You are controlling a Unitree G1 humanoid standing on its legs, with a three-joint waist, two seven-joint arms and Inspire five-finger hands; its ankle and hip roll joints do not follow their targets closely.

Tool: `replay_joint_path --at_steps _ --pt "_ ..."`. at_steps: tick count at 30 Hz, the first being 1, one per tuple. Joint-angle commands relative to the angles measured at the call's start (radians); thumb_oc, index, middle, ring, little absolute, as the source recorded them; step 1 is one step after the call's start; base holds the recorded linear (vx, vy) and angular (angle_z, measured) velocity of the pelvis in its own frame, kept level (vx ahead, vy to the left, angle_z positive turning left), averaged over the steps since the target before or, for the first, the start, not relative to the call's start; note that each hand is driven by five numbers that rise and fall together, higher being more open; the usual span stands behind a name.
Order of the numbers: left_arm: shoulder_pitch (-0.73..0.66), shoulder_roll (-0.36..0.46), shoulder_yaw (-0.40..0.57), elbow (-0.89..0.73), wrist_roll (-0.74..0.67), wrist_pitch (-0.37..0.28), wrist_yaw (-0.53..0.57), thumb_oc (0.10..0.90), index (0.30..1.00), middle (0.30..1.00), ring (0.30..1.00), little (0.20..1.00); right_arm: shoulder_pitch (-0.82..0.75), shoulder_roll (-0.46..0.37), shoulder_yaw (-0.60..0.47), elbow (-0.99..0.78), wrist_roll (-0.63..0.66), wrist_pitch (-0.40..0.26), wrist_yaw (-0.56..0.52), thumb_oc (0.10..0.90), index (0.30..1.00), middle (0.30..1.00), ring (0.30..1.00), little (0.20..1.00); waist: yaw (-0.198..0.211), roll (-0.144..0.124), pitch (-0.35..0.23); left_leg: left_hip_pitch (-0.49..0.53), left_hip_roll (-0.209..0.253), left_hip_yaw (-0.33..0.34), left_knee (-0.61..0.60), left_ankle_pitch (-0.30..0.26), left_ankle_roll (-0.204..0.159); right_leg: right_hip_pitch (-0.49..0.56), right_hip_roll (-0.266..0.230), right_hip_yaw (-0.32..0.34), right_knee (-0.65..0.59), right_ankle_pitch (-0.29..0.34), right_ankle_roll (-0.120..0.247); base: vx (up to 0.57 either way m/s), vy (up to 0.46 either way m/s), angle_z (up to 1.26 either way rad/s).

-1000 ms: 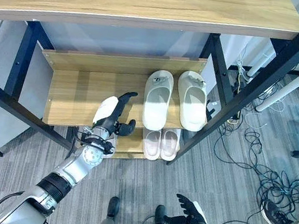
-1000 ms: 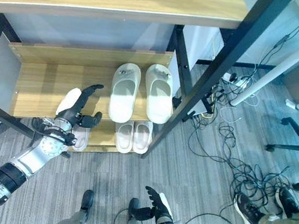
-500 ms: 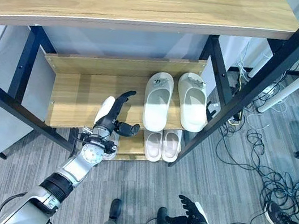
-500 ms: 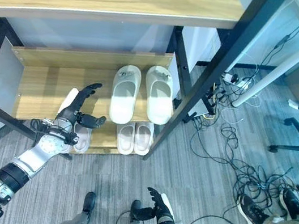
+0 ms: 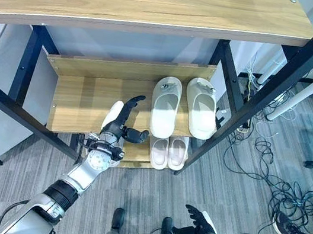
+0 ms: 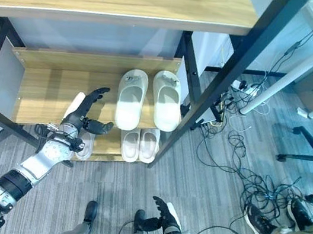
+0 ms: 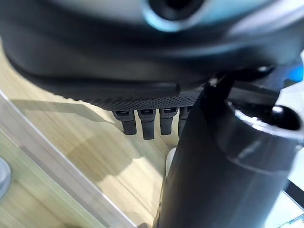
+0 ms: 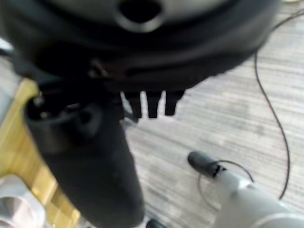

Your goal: Arrange the slippers neatly on the shoe rack.

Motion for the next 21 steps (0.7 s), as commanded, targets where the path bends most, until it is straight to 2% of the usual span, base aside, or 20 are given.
replay_joint_path --at_steps 1,8,21 --pt "-0.125 -0.067 -0.051 -0.023 -0.024 -0.055 -0.058 0.800 0.900 0.900 0.900 0.900 -0.008 -0.029 -0.028 -0.033 -0.013 -0.038 -0.015 0.800 0.900 0.900 0.900 0.900 -0.015 0.034 0.016 0.002 -0.057 -0.021 0.039 -0.135 0.057 0.020 0.022 -0.013 0.018 -0.133 0.016 0.00 0.000 0.00" --pt "-0.128 -0.082 -0.062 -0.040 -0.082 -0.062 -0.073 0.800 0.900 0.900 0.900 0.900 -0.017 -0.029 -0.022 -0.027 -0.013 -0.035 -0.013 0.800 0.900 0.900 0.900 0.900 -0.015 0.038 0.014 0.009 -0.057 -0.021 0.036 -0.136 0.057 0.023 0.021 -0.016 0.023 -0.138 0.015 0.00 0.000 0.00" --pt "-0.181 -0.104 -0.086 -0.027 -0.079 -0.062 -0.080 0.800 0.900 0.900 0.900 0.900 -0.031 -0.025 -0.016 -0.005 -0.009 -0.034 -0.013 0.800 0.900 0.900 0.900 0.900 -0.019 0.047 0.012 0.009 -0.055 -0.019 0.032 -0.133 0.055 0.019 0.024 -0.016 0.025 -0.141 0.012 0.00 0.000 0.00"
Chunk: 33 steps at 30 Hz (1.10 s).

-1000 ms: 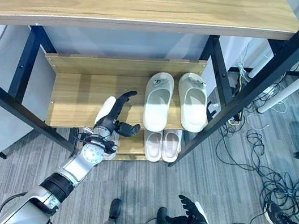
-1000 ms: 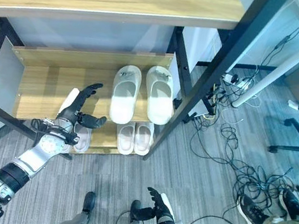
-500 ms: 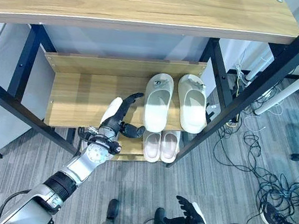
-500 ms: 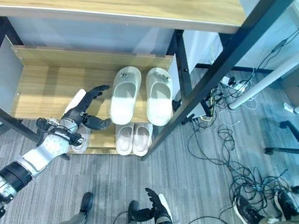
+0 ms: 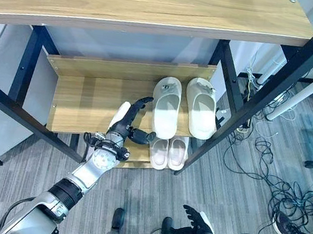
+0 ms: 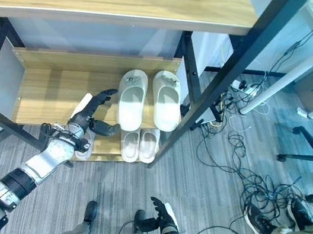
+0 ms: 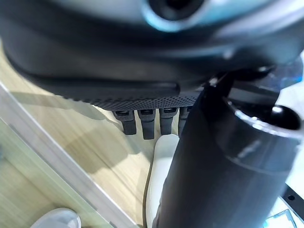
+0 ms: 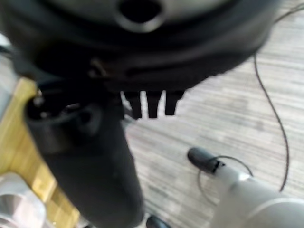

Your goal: Arrange the slippers neatly on the shoe rack.

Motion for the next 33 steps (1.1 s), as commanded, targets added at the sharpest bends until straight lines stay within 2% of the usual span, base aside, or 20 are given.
replay_joint_path --at_steps 1,15,33 --pt "-0.165 -0.071 -0.067 -0.023 -0.022 -0.062 -0.042 0.800 0.900 0.900 0.900 0.900 -0.024 -0.043 -0.016 -0.040 -0.008 -0.036 -0.015 0.800 0.900 0.900 0.900 0.900 -0.019 0.045 0.012 0.007 -0.055 -0.019 0.032 -0.133 0.054 0.017 0.024 -0.016 0.025 -0.140 0.012 0.00 0.000 0.00" --pt "-0.193 -0.089 -0.098 -0.053 -0.054 -0.107 -0.050 0.800 0.900 0.900 0.900 0.900 -0.019 -0.035 -0.012 -0.030 0.026 -0.055 -0.010 0.800 0.900 0.900 0.900 0.900 -0.033 0.047 0.009 0.009 -0.054 -0.013 0.026 -0.132 0.053 0.012 0.027 -0.007 0.027 -0.138 0.011 0.00 0.000 0.00" --pt "-0.203 -0.108 -0.098 -0.036 -0.051 -0.123 -0.030 0.800 0.900 0.900 0.900 0.900 -0.022 -0.037 -0.014 0.006 0.012 -0.063 -0.026 0.800 0.900 0.900 0.900 0.900 -0.044 0.039 -0.008 0.014 -0.055 -0.001 0.020 -0.133 0.055 0.012 0.024 0.000 0.028 -0.136 0.014 0.00 0.000 0.00"
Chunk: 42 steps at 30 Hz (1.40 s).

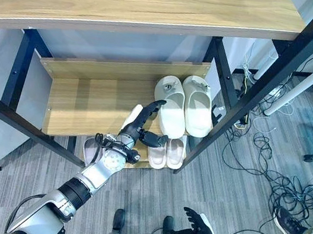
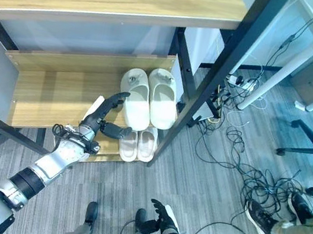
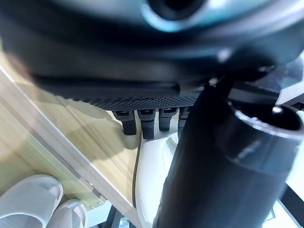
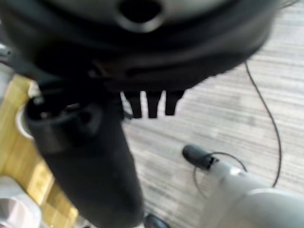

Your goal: Arrange the slippers neatly on the shoe rack.

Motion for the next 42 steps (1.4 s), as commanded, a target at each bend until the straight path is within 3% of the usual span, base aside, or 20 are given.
replay_joint_path --at_steps 1,29,38,42 --pt "-0.166 -0.067 -0.032 -0.036 0.009 -0.123 -0.028 0.800 0.900 0.900 0.900 0.900 -0.024 -0.036 -0.020 0.000 0.005 -0.051 -0.026 0.800 0.900 0.900 0.900 0.900 -0.018 0.025 -0.008 0.015 -0.054 -0.006 0.021 -0.131 0.052 0.015 0.024 -0.010 0.028 -0.136 0.014 0.00 0.000 0.00" --pt "-0.032 0.038 0.058 -0.135 0.004 -0.121 -0.068 0.800 0.900 0.900 0.900 0.900 -0.024 0.002 -0.034 0.070 -0.016 -0.024 -0.013 0.800 0.900 0.900 0.900 0.900 0.025 0.026 -0.052 0.079 -0.054 -0.025 0.023 -0.142 0.049 0.095 0.022 -0.042 0.025 -0.153 0.014 0.00 -0.002 0.00" --pt "0.012 0.068 0.098 -0.267 -0.030 -0.148 -0.066 0.800 0.900 0.900 0.900 0.900 -0.018 0.023 -0.035 0.103 -0.029 -0.015 -0.009 0.800 0.900 0.900 0.900 0.900 0.046 0.026 -0.084 0.116 -0.056 -0.040 0.016 -0.138 0.046 0.137 0.021 -0.070 0.017 -0.152 0.016 0.00 -0.021 0.07" --pt "0.095 0.079 0.152 -0.369 -0.111 -0.173 -0.085 0.800 0.900 0.900 0.900 0.900 -0.011 0.040 -0.042 0.117 -0.031 -0.011 -0.010 0.800 0.900 0.900 0.900 0.900 0.065 0.026 -0.100 0.137 -0.056 -0.050 0.013 -0.132 0.043 0.165 0.023 -0.088 0.017 -0.155 0.015 -0.01 -0.030 0.05"
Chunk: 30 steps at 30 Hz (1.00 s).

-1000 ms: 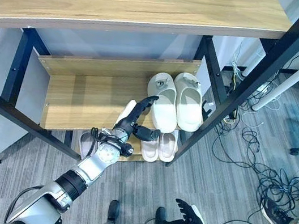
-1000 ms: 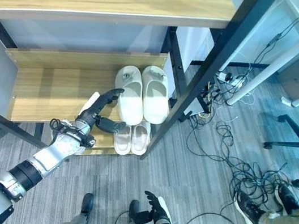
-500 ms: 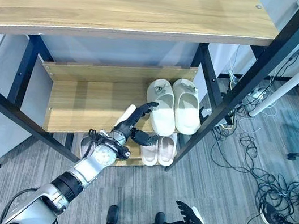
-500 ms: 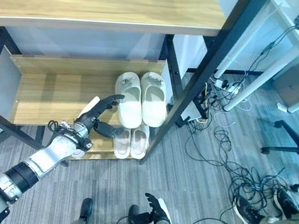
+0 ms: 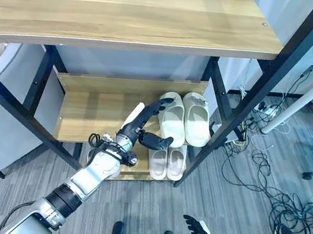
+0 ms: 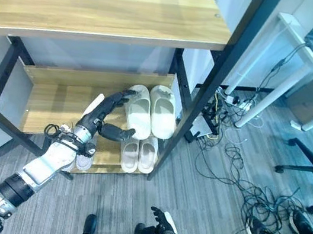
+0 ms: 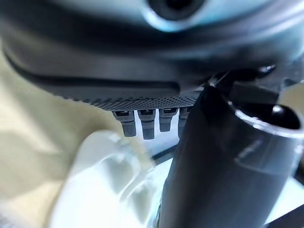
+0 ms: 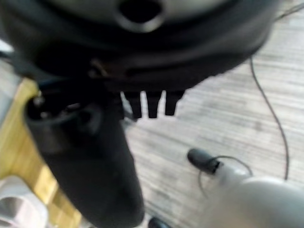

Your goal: Arrange the slippers neatly on the shoe rack.

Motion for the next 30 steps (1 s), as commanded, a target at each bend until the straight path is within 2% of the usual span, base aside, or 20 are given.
replay_joint_path --at_steps 1,8,10,12,16,18,21,22,24,25,27,30 --pt "-0.019 0.002 0.073 -0.090 -0.079 -0.147 -0.006 0.800 0.900 0.900 0.900 0.900 0.001 -0.002 -0.033 0.021 -0.023 -0.029 -0.011 0.800 0.900 0.900 0.900 0.900 0.035 0.000 -0.080 0.017 -0.067 -0.018 0.013 -0.122 0.042 0.026 0.021 -0.048 0.024 -0.134 0.015 -0.02 -0.042 0.08" --pt "0.133 -0.002 0.119 -0.200 -0.170 -0.142 -0.039 0.800 0.900 0.900 0.900 0.900 0.000 0.024 -0.044 0.091 -0.044 -0.011 -0.025 0.800 0.900 0.900 0.900 0.900 0.082 0.004 -0.100 0.038 -0.073 -0.073 0.008 -0.106 0.029 0.078 0.021 -0.113 0.021 -0.148 0.006 -0.04 -0.031 0.30" --pt "0.227 -0.006 0.150 -0.229 -0.259 -0.130 -0.072 0.800 0.900 0.900 0.900 0.900 0.003 0.031 -0.059 0.124 -0.049 -0.001 -0.034 0.800 0.900 0.900 0.900 0.900 0.113 0.011 -0.114 0.035 -0.083 -0.124 0.009 -0.091 0.015 0.105 0.019 -0.178 0.015 -0.161 0.001 -0.09 -0.035 0.55" --pt "0.330 -0.005 0.173 -0.209 -0.298 -0.111 -0.110 0.800 0.900 0.900 0.900 0.900 0.012 0.039 -0.071 0.144 -0.050 0.002 -0.033 0.800 0.900 0.900 0.900 0.900 0.141 0.014 -0.120 0.038 -0.084 -0.146 0.009 -0.082 0.011 0.121 0.020 -0.204 0.013 -0.165 -0.004 -0.07 -0.034 0.62" --pt "0.413 -0.009 0.200 -0.184 -0.343 -0.088 -0.145 0.800 0.900 0.900 0.900 0.900 0.027 0.041 -0.081 0.162 -0.055 0.004 -0.029 0.800 0.900 0.900 0.900 0.900 0.151 0.014 -0.126 0.037 -0.084 -0.157 0.008 -0.075 0.006 0.129 0.022 -0.225 0.013 -0.172 -0.008 -0.05 -0.025 0.27" --pt "0.473 -0.036 0.219 -0.125 -0.439 -0.061 -0.200 0.800 0.900 0.900 0.900 0.900 0.028 0.037 -0.093 0.189 -0.066 0.014 -0.032 0.800 0.900 0.900 0.900 0.900 0.159 0.015 -0.127 0.032 -0.083 -0.167 0.007 -0.064 0.002 0.134 0.026 -0.234 0.013 -0.177 -0.013 -0.08 -0.029 0.12" --pt "0.491 -0.049 0.230 -0.069 -0.451 -0.055 -0.203 0.800 0.900 0.900 0.900 0.900 0.038 0.038 -0.102 0.195 -0.067 0.015 -0.030 0.800 0.900 0.900 0.900 0.900 0.163 0.016 -0.128 0.033 -0.083 -0.172 0.006 -0.060 -0.001 0.140 0.029 -0.242 0.013 -0.179 -0.016 -0.05 -0.018 0.05" --pt "0.510 -0.063 0.239 0.008 -0.459 -0.039 -0.204 0.800 0.900 0.900 0.900 0.900 0.042 0.038 -0.111 0.198 -0.062 0.017 -0.027 0.800 0.900 0.900 0.900 0.900 0.164 0.017 -0.130 0.034 -0.083 -0.178 0.006 -0.057 -0.002 0.145 0.031 -0.245 0.013 -0.181 -0.018 -0.06 -0.025 0.04" --pt "0.514 -0.070 0.240 0.052 -0.454 -0.034 -0.208 0.800 0.900 0.900 0.900 0.900 0.043 0.036 -0.116 0.201 -0.059 0.016 -0.023 0.800 0.900 0.900 0.900 0.900 0.161 0.019 -0.130 0.036 -0.082 -0.180 0.006 -0.055 -0.003 0.147 0.031 -0.246 0.013 -0.183 -0.019 -0.05 -0.013 0.07" --pt "0.515 -0.083 0.240 0.171 -0.423 -0.021 -0.198 0.800 0.900 0.900 0.900 0.900 0.037 0.030 -0.122 0.206 -0.053 0.017 -0.022 0.800 0.900 0.900 0.900 0.900 0.154 0.025 -0.129 0.038 -0.082 -0.179 0.006 -0.051 -0.004 0.149 0.033 -0.247 0.013 -0.183 -0.022 -0.03 -0.006 0.05" --pt "0.511 -0.084 0.239 0.222 -0.395 -0.020 -0.191 0.800 0.900 0.900 0.900 0.900 0.032 0.028 -0.125 0.209 -0.051 0.018 -0.022 0.800 0.900 0.900 0.900 0.900 0.150 0.028 -0.129 0.038 -0.081 -0.178 0.005 -0.049 -0.005 0.149 0.034 -0.248 0.013 -0.183 -0.023 -0.04 -0.001 0.00" --pt "0.479 -0.137 0.244 0.473 -0.325 -0.012 -0.167 0.800 0.900 0.900 0.900 0.900 0.023 0.022 -0.144 0.214 -0.020 0.016 -0.025 0.800 0.900 0.900 0.900 0.900 0.129 0.038 -0.126 0.037 -0.079 -0.172 0.004 -0.046 -0.005 0.143 0.036 -0.245 0.013 -0.182 -0.026 -0.04 -0.002 0.00"
